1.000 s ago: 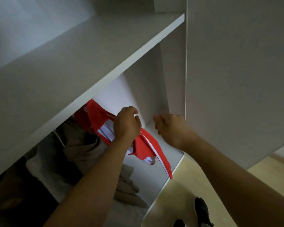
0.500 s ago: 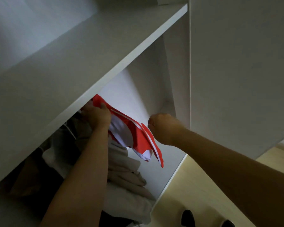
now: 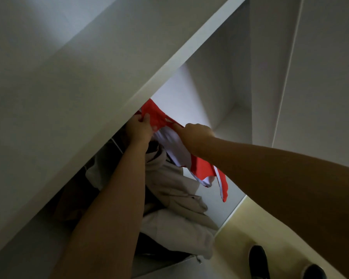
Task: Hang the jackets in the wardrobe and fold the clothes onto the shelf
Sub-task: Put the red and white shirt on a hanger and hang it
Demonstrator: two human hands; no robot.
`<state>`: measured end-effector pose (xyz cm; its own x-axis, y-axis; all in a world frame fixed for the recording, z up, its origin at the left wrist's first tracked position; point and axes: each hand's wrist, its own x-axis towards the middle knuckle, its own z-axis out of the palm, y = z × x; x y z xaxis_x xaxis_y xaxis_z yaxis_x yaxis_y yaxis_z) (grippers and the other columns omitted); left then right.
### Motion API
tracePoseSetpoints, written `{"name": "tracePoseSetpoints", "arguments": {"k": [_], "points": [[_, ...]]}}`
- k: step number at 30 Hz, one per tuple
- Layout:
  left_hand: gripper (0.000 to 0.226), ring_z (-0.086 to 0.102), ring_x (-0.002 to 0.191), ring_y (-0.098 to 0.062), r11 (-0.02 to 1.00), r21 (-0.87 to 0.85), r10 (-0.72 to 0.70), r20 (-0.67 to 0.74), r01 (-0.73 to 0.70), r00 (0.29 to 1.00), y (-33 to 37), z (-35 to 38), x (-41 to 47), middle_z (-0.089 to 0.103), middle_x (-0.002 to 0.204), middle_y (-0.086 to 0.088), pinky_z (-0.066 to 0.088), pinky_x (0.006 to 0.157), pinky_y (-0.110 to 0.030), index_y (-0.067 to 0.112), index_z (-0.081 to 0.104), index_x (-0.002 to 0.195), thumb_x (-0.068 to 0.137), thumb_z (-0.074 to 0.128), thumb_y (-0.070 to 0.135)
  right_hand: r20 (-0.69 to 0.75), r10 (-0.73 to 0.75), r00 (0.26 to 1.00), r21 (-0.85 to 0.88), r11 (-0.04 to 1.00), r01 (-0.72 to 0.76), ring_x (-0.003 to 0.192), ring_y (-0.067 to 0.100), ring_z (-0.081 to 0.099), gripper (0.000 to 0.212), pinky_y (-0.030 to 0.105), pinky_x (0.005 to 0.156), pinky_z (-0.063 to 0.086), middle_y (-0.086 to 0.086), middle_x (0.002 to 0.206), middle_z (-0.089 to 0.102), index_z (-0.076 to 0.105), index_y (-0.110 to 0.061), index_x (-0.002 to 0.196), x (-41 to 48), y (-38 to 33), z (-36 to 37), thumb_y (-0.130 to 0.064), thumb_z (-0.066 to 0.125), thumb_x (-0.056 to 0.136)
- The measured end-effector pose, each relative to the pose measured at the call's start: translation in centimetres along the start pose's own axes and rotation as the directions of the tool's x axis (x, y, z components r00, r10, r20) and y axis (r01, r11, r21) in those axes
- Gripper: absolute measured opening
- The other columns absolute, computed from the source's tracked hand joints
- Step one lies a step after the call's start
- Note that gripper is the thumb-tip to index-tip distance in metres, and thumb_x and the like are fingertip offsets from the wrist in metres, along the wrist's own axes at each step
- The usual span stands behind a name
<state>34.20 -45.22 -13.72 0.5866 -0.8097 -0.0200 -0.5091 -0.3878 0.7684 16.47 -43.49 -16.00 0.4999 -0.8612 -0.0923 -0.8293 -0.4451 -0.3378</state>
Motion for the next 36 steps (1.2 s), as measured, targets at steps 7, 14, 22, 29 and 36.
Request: {"name": "tracePoseSetpoints", "arguments": {"k": [7, 14, 22, 29, 36], "points": [[0.027, 0.067, 0.098, -0.036, 0.999, 0.045, -0.023, -0.034, 0.024, 0.999, 0.0, -0.5, -1.1, 0.071, 0.108, -0.016, 0.055, 0.092, -0.047, 0.009, 0.067, 0.101, 0.096, 0.054, 0.032, -0.026, -0.023, 0.999, -0.07, 0.997, 0.021, 0.073, 0.026, 0.051, 0.05, 0.036, 0.061, 0.042, -0.002, 0.072, 0.038, 0.029, -0.032, 0.15, -0.6, 0.1, -0.3, -0.027, 0.045, 0.103], [0.015, 0.061, 0.099, -0.023, 0.952, 0.032, 0.304, -0.176, -0.304, 0.936, 2.8, 1.6, -7.0, 0.061, 0.115, -0.009, 0.053, 0.086, -0.025, 0.016, 0.057, 0.103, 0.091, 0.065, 0.019, -0.069, 0.118, 0.991, 0.299, 0.95, -0.093, 0.11, 0.03, 0.059, 0.04, 0.043, 0.09, 0.052, 0.008, 0.123, 0.06, 0.05, -0.023, 0.14, -4.5, 2.5, -1.9, -0.035, 0.046, 0.103], [0.015, 0.069, 0.07, -0.018, 0.906, -0.213, 0.424, 0.448, -0.367, 0.787, 7.4, 12.8, -19.4, 0.065, 0.078, 0.012, 0.051, 0.065, -0.031, 0.03, 0.055, 0.086, 0.088, 0.066, 0.019, -0.095, 0.659, 0.746, 0.735, 0.552, -0.394, 0.083, 0.019, 0.068, 0.036, 0.035, 0.081, 0.055, 0.0, 0.089, 0.073, 0.073, -0.018, 0.091, -21.4, 11.8, -3.3, -0.04, 0.046, 0.102], [0.004, 0.065, 0.067, -0.006, 0.741, -0.398, 0.568, 0.801, -0.541, 0.189, 14.6, 22.6, -39.0, 0.064, 0.085, 0.01, 0.049, 0.061, -0.024, 0.026, 0.058, 0.093, 0.096, 0.061, 0.026, -0.06, 0.985, 0.163, 0.935, 0.113, -0.336, 0.065, 0.008, 0.07, 0.031, 0.022, 0.056, 0.046, -0.007, 0.077, 0.074, 0.071, -0.021, 0.086, -42.7, 18.1, -3.9, -0.035, 0.048, 0.102], [0.011, 0.065, 0.062, 0.0, 0.511, -0.675, 0.639, 0.712, -0.532, -0.291, 21.9, 26.7, -61.9, 0.065, 0.08, 0.013, 0.042, 0.052, -0.007, 0.035, 0.057, 0.087, 0.097, 0.06, 0.031, -0.044, 0.953, -0.301, 0.995, 0.015, -0.098, 0.065, 0.01, 0.068, 0.027, 0.025, 0.057, 0.049, -0.003, 0.08, 0.073, 0.069, -0.02, 0.091, -62.9, 20.9, -4.4, -0.034, 0.05, 0.103]]}}
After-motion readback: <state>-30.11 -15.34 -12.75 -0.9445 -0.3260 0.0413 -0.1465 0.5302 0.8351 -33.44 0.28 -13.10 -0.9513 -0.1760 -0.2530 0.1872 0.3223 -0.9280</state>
